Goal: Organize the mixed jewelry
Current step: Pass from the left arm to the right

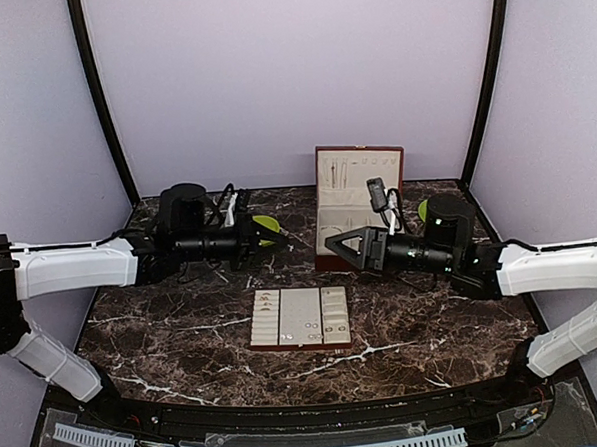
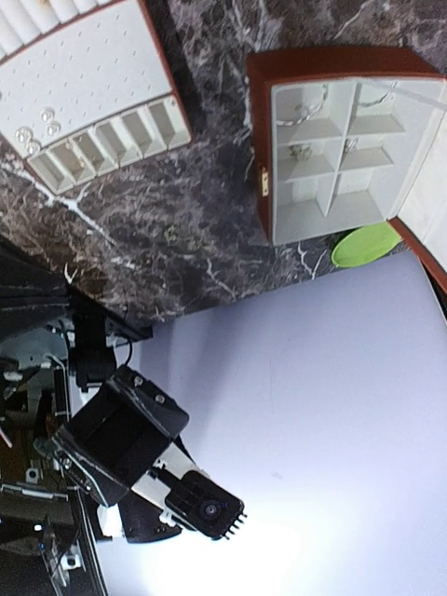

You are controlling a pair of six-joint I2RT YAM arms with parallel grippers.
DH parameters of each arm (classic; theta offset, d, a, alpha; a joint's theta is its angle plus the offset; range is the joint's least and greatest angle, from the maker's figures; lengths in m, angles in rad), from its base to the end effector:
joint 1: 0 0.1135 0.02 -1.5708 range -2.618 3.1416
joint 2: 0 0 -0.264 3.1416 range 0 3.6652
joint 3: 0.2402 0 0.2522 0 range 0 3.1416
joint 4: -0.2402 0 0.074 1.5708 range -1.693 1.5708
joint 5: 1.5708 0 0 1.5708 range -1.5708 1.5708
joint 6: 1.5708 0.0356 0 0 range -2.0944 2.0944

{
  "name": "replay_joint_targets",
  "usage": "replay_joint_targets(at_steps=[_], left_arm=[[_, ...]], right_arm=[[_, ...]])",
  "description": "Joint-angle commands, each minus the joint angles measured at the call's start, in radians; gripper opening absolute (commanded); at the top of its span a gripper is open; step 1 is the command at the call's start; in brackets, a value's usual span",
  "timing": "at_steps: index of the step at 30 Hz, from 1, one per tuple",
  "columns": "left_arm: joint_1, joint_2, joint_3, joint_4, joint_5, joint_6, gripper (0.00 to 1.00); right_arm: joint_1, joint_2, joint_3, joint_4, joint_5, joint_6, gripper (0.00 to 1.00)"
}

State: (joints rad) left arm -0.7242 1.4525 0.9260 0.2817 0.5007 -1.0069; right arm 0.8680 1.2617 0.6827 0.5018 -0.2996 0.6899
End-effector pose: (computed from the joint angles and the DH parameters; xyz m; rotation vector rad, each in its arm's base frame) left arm 0.2380 -0.2333 0.2789 0.1189 2.1301 -1.5909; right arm 0.1764 0.2244 0.2728 -0.4185 1.8047 1.3902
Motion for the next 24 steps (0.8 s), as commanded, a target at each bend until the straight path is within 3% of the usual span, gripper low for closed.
replay_joint_targets(at_steps=[1,14,24], left_arm=[[-0.039,-0.045,-0.026,0.132,0.036,-0.170,0.00],[-0.072,-0.086,-0.087,0.213,0.030,-0.259,0.00],[-0.075,-0.111,-0.098,0.207,0.028,-0.257,0.00]], right_arm=[[0.010,0.000,0.044,0.079,-0.051,-0.056,0.45],[0.110,0.088,0.149,-0.024,0.000,-0.153,0.38],[0.128,0.145,0.162,0.004,0.035,-0.164,0.35]])
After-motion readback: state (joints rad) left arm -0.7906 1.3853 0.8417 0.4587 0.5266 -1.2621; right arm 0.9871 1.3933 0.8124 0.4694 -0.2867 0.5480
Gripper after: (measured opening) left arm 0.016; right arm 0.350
